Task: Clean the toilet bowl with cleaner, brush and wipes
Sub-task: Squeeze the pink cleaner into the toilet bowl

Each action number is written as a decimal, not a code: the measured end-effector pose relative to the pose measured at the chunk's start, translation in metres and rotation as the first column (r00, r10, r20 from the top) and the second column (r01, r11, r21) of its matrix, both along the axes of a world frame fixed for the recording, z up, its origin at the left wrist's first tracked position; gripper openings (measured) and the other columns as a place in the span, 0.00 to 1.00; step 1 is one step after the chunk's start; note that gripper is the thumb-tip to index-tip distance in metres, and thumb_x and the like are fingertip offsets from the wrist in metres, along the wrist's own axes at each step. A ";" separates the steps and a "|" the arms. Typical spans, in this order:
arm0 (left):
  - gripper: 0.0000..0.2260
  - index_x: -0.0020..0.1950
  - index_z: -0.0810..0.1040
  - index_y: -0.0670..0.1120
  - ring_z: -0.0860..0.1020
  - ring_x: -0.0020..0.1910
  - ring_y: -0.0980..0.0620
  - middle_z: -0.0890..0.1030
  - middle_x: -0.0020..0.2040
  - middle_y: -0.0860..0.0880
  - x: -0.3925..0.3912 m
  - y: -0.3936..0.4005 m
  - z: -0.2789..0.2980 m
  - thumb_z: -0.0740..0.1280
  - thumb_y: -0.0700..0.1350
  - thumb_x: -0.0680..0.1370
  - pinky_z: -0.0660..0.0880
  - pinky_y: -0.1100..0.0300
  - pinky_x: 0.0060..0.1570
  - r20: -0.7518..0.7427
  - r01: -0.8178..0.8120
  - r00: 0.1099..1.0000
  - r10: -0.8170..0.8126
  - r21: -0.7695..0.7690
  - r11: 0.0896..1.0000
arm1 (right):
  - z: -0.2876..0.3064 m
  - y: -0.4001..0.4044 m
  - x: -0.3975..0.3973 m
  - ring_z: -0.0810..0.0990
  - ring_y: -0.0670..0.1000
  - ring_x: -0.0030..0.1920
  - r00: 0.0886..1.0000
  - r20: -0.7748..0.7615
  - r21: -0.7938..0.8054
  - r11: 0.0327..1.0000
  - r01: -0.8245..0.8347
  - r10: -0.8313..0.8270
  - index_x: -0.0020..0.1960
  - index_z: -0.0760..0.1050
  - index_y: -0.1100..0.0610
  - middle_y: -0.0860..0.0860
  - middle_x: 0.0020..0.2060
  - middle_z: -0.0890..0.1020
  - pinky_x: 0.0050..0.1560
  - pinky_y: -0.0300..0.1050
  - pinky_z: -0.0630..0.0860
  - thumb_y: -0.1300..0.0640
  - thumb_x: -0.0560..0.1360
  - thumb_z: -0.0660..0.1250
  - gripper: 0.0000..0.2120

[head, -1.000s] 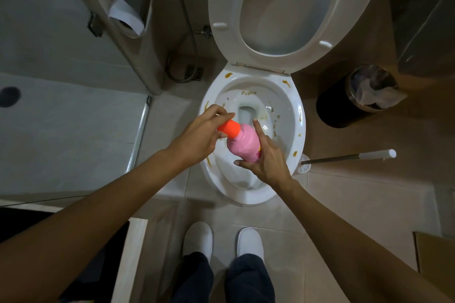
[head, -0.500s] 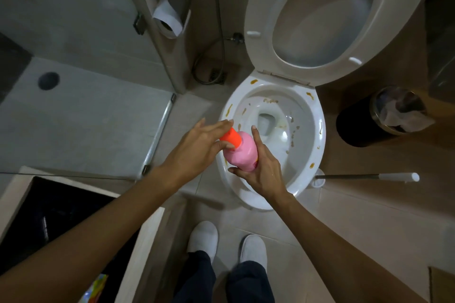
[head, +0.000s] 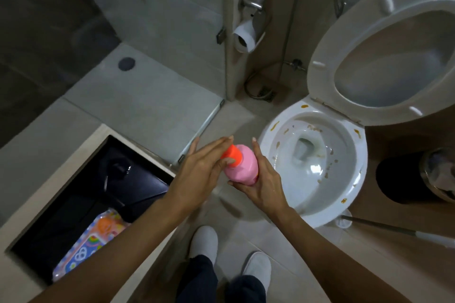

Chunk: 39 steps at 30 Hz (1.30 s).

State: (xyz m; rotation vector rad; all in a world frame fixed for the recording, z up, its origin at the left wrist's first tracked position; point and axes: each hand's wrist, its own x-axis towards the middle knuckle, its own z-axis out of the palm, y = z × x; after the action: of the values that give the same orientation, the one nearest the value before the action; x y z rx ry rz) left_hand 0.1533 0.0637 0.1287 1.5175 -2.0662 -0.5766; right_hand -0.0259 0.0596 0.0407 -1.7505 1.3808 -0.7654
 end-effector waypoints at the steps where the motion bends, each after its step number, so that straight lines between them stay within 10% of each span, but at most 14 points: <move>1: 0.18 0.68 0.72 0.40 0.71 0.65 0.55 0.76 0.66 0.45 0.005 0.006 0.004 0.61 0.42 0.78 0.55 0.53 0.71 -0.021 -0.001 1.000 0.000 -0.007 1.000 | 0.005 0.000 0.008 0.71 0.39 0.60 1.000 0.011 0.014 1.000 -0.022 0.021 0.77 0.55 0.53 0.48 0.67 0.73 0.59 0.23 0.65 0.43 0.63 0.78 0.51; 4: 0.26 0.72 0.66 0.40 0.64 0.71 0.54 0.69 0.71 0.47 0.025 0.020 0.018 0.61 0.31 0.74 0.56 0.54 0.72 -0.046 -0.001 0.999 0.001 -0.007 1.000 | 0.014 0.002 0.032 0.75 0.43 0.60 0.998 0.033 0.026 0.998 -0.056 0.055 0.78 0.53 0.50 0.45 0.67 0.73 0.57 0.24 0.67 0.41 0.63 0.78 0.52; 10: 0.21 0.63 0.76 0.38 0.73 0.62 0.53 0.78 0.62 0.43 0.071 0.040 0.044 0.62 0.51 0.77 0.64 0.55 0.66 0.020 -0.213 0.976 0.218 -0.150 0.965 | 0.029 0.012 0.083 0.75 0.46 0.63 0.992 0.033 -0.011 0.993 -0.118 0.118 0.78 0.52 0.47 0.36 0.68 0.68 0.59 0.51 0.77 0.37 0.63 0.76 0.52; 20: 0.20 0.66 0.73 0.36 0.69 0.67 0.54 0.74 0.66 0.46 0.166 0.076 0.046 0.59 0.33 0.74 0.54 0.56 0.71 -0.013 -0.224 0.975 0.224 -0.086 0.971 | 0.036 0.032 0.183 0.76 0.45 0.59 0.975 0.069 0.007 0.977 -0.211 0.210 0.76 0.53 0.45 0.41 0.62 0.74 0.56 0.23 0.67 0.46 0.61 0.81 0.53; 28: 0.20 0.59 0.81 0.40 0.79 0.53 0.51 0.82 0.56 0.45 0.245 0.093 0.039 0.62 0.52 0.76 0.69 0.64 0.58 0.072 -0.414 0.907 0.414 -0.021 0.910 | 0.019 0.050 0.274 0.75 0.48 0.65 0.959 0.063 0.062 0.958 -0.278 0.275 0.76 0.46 0.37 0.46 0.68 0.73 0.60 0.45 0.75 0.38 0.64 0.75 0.51; 33: 0.16 0.60 0.80 0.38 0.74 0.54 0.55 0.81 0.56 0.44 0.274 0.086 0.030 0.66 0.43 0.75 0.61 0.80 0.57 0.067 -0.429 0.901 0.428 -0.006 0.903 | 0.004 0.052 0.314 0.73 0.49 0.66 0.962 0.165 0.106 0.965 -0.238 0.219 0.77 0.51 0.48 0.51 0.70 0.71 0.62 0.33 0.70 0.46 0.64 0.79 0.52; 39: 0.13 0.58 0.81 0.38 0.77 0.54 0.54 0.82 0.55 0.44 0.292 0.059 0.032 0.68 0.36 0.74 0.64 0.78 0.58 0.036 -0.387 0.921 0.388 -0.035 0.922 | -0.005 0.030 0.349 0.76 0.49 0.64 0.970 0.214 0.168 0.974 -0.154 0.116 0.77 0.48 0.39 0.50 0.66 0.75 0.62 0.46 0.74 0.43 0.59 0.81 0.56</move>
State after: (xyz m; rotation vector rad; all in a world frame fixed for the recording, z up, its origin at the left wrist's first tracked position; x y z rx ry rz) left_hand 0.4452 0.1226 0.1608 1.8706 -1.7225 -0.3626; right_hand 0.3229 0.0899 0.0356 -1.5590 1.1444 -0.6977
